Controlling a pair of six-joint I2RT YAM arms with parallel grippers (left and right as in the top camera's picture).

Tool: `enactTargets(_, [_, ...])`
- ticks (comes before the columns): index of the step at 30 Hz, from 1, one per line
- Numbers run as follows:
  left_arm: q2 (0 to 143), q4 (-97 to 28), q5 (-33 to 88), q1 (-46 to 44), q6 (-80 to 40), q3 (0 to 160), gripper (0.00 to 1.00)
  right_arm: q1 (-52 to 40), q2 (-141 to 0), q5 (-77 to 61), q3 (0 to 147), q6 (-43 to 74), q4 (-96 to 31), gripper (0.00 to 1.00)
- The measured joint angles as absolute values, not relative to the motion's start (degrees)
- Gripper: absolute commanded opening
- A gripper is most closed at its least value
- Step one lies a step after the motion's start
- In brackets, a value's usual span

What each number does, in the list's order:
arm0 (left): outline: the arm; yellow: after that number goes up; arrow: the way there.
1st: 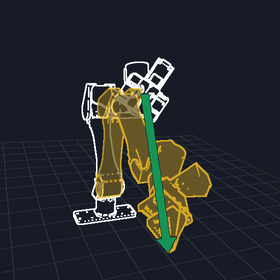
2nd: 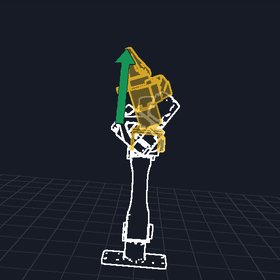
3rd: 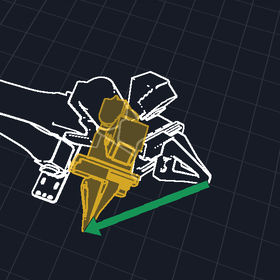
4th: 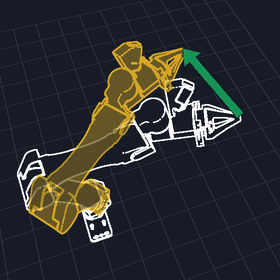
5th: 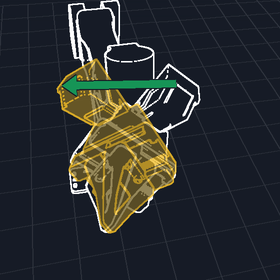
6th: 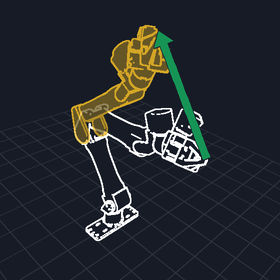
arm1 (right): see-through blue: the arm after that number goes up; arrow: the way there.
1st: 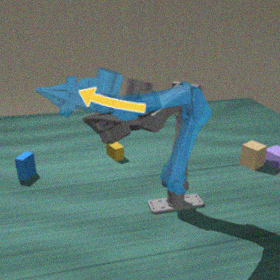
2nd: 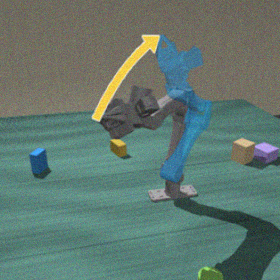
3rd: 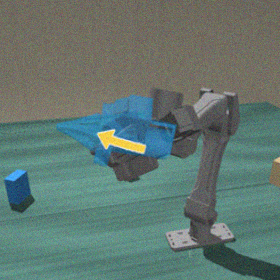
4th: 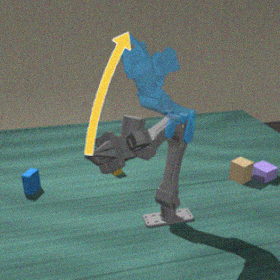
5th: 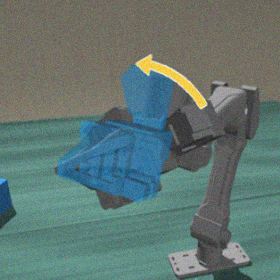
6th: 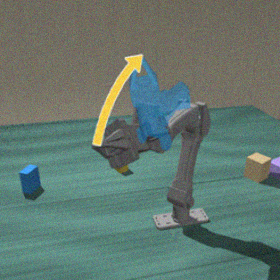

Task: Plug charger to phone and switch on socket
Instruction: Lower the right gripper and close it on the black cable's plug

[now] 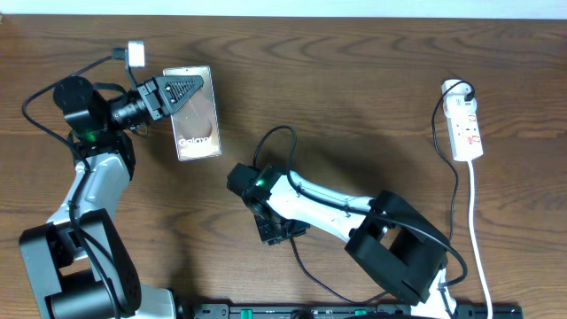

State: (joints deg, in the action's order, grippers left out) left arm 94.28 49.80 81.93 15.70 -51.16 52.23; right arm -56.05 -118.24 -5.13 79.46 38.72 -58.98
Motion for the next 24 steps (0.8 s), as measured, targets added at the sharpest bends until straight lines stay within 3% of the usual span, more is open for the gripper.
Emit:
enactTargets(4, [94.3,49.8,81.5,15.7,-51.1,52.2,0.08,-56.1,-118.2,-5.0,79.5,38.6,-58.9,0.27])
enactTargets(24, [94.3,49.8,80.6,15.7,-51.1,52.2,0.08,-56.1,-118.2,-3.8,79.5,38.5,-58.9,0.08])
